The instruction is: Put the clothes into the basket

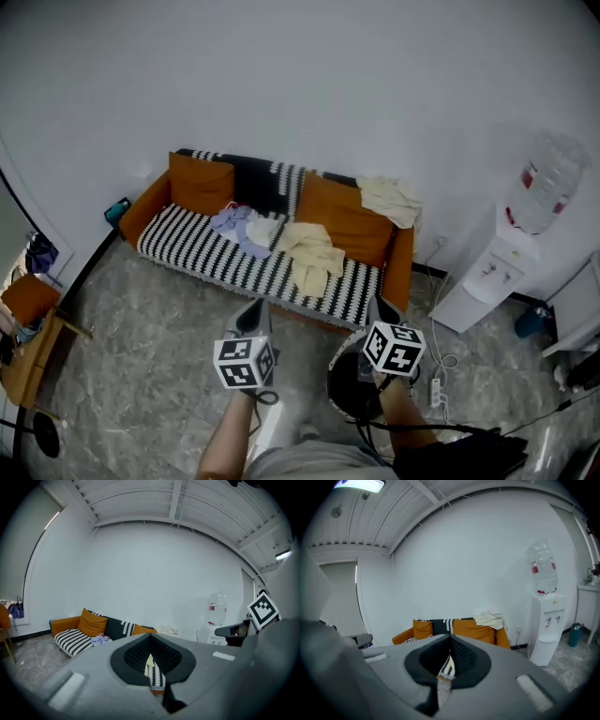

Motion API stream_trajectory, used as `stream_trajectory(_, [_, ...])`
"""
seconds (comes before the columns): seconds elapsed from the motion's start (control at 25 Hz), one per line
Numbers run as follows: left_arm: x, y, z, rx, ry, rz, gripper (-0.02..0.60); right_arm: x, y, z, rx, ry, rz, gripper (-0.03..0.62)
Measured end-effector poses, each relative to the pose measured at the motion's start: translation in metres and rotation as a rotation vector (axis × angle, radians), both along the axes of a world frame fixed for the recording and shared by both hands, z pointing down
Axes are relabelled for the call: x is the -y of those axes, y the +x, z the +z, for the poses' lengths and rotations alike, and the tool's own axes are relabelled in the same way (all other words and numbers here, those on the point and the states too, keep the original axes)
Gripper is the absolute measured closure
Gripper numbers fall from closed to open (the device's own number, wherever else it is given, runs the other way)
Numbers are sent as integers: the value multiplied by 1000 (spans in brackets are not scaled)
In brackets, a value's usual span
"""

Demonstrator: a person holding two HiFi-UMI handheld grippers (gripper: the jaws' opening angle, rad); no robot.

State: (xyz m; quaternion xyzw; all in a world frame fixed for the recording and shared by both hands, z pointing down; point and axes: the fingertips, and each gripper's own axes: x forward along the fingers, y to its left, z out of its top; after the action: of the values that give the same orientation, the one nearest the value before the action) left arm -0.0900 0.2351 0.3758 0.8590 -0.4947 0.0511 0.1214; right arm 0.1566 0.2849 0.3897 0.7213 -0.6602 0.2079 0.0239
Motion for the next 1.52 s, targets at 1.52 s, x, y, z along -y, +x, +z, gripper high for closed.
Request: stream_trajectory(1.52, [507, -13, 85, -41, -171, 124, 575, 340, 47, 13, -147, -207, 368, 591])
